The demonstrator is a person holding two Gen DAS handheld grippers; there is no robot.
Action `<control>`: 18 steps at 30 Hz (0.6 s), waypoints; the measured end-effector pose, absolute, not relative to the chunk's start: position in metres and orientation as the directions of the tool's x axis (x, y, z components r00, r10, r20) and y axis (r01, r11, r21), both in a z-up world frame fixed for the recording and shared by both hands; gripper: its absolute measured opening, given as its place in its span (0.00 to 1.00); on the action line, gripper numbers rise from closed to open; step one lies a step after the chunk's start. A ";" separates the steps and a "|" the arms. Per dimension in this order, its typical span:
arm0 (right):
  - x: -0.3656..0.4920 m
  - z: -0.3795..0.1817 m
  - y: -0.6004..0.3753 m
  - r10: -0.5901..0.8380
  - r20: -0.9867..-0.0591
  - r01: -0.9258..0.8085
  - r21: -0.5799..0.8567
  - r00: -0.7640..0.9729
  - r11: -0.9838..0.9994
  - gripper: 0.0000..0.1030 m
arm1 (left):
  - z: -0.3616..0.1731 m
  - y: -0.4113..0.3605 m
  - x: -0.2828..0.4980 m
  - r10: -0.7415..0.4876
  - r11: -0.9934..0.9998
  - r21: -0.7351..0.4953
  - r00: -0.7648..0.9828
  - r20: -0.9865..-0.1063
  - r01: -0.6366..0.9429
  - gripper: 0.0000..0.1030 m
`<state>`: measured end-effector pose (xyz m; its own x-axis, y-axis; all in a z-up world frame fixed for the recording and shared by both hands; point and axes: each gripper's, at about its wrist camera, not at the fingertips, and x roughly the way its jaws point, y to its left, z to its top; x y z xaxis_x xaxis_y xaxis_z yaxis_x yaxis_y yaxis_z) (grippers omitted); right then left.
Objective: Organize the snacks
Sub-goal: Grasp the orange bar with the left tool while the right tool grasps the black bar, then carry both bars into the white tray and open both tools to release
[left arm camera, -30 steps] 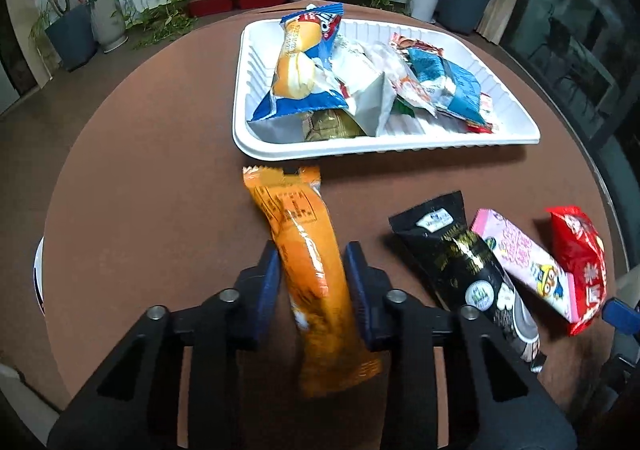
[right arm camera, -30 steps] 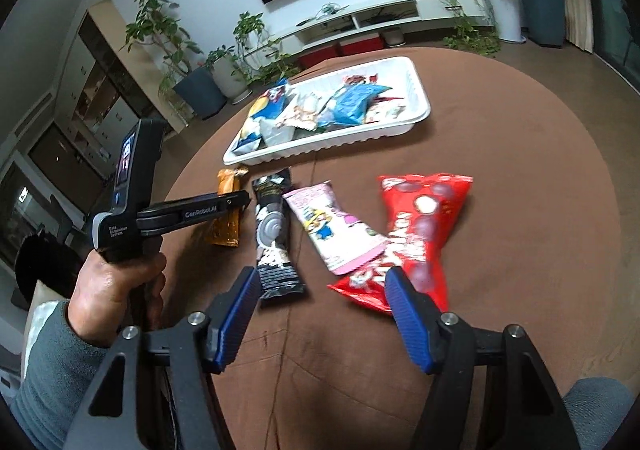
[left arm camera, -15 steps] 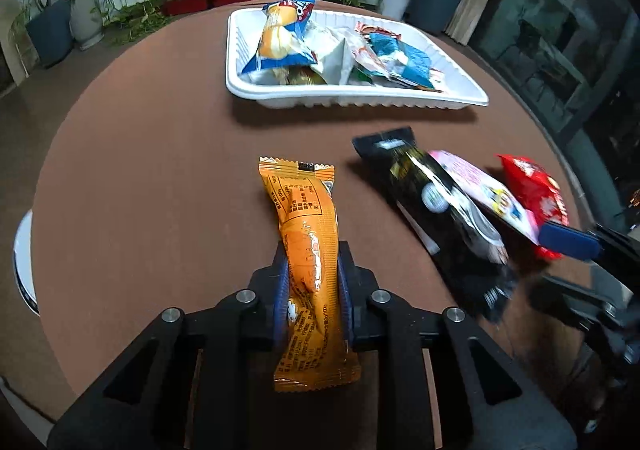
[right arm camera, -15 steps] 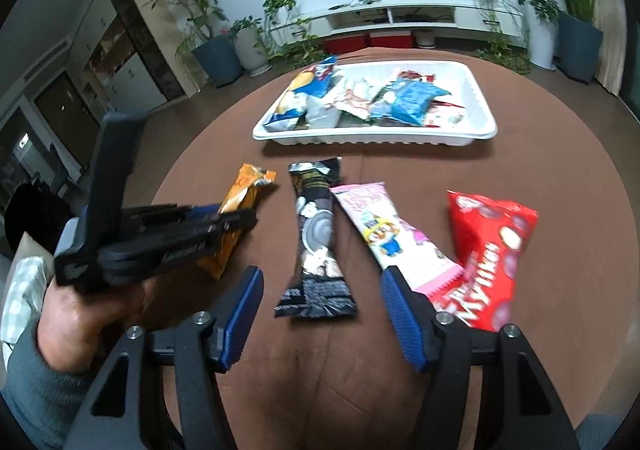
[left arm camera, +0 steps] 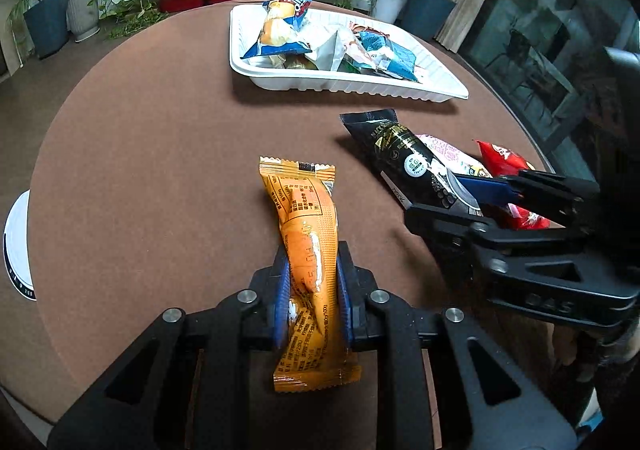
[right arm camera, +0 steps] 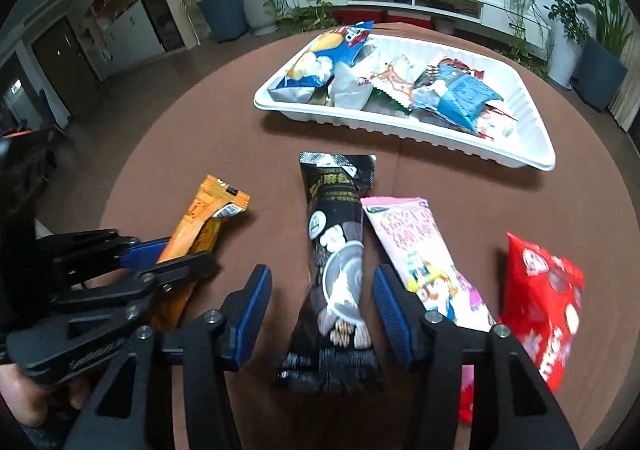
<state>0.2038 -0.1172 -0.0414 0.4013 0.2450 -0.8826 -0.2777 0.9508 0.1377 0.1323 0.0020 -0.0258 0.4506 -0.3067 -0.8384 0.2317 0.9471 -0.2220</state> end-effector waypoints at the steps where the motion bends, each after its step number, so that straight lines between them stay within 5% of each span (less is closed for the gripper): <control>1: 0.205 -0.043 -0.114 0.238 -0.886 -0.283 0.128 0.398 0.951 0.47 | -0.026 0.002 0.132 -0.308 0.947 -0.224 0.452 -0.838 0.230 0.18; 9: 0.205 -0.049 -0.109 0.174 -0.894 -0.302 0.047 0.412 0.952 0.31 | -0.025 0.004 0.131 -0.309 0.947 -0.226 0.454 -0.835 0.228 0.18; 18: 0.196 -0.046 -0.123 0.254 -0.881 -0.258 0.158 0.400 0.953 0.24 | -0.024 0.005 0.131 -0.316 0.945 -0.235 0.460 -0.830 0.226 0.17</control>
